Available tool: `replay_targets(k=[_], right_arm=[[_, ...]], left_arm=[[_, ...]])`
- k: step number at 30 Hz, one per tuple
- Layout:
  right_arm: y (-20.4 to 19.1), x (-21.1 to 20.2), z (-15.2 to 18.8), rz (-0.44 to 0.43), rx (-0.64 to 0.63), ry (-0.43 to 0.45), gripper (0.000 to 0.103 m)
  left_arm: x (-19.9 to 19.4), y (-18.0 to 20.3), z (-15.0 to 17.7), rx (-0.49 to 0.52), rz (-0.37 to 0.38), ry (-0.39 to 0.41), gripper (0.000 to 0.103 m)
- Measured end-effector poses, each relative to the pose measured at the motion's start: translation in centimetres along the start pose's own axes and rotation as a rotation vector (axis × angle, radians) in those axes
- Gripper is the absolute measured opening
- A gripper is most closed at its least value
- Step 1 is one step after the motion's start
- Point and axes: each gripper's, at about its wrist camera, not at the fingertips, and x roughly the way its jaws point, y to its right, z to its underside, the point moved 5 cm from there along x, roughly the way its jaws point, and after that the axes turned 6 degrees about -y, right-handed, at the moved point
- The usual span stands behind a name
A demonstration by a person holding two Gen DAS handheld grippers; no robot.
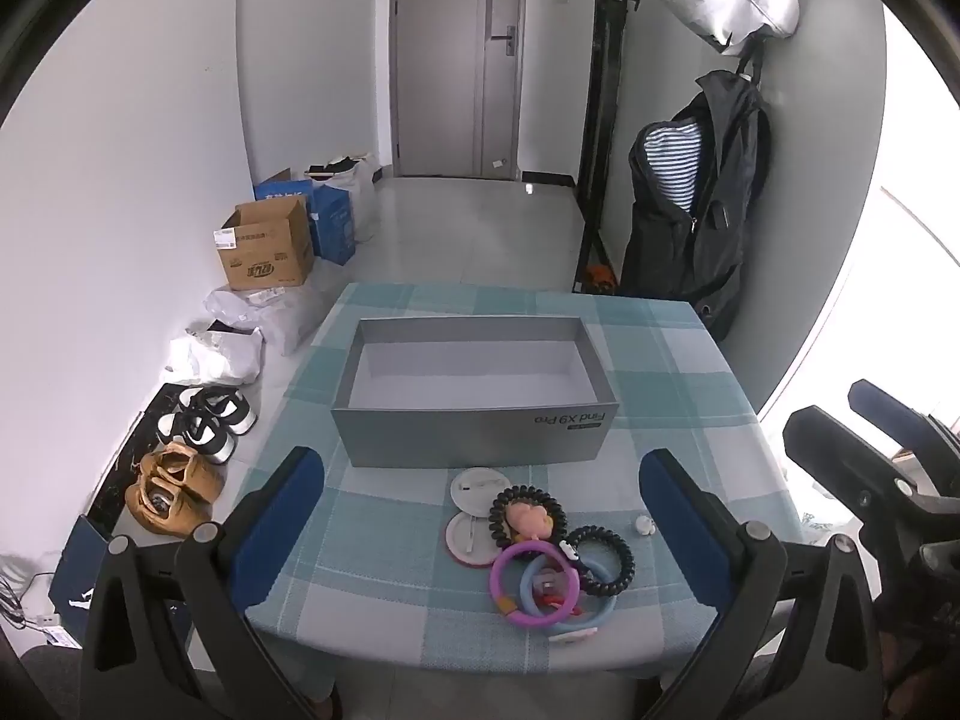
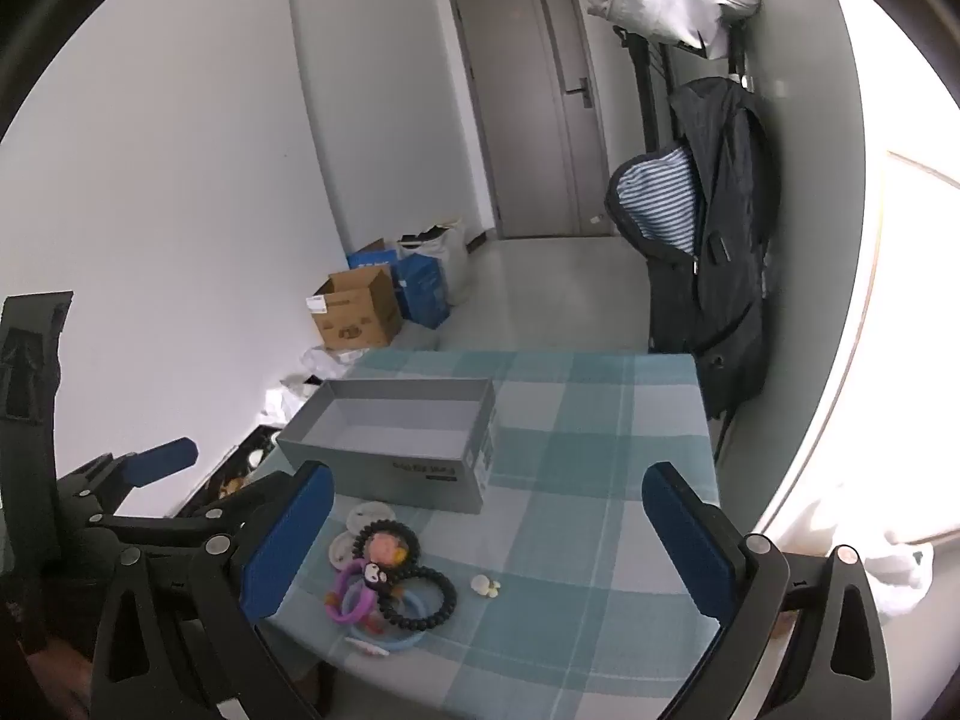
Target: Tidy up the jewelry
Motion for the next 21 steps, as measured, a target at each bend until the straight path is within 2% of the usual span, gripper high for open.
replay_targets(k=[21], right_arm=[[0.13, 0.06, 0.07, -0.001, 0.0, 0.003, 0.103]], left_arm=[[0.16, -0.05, 0.35, -0.023, 0.015, -0.018, 0.102]])
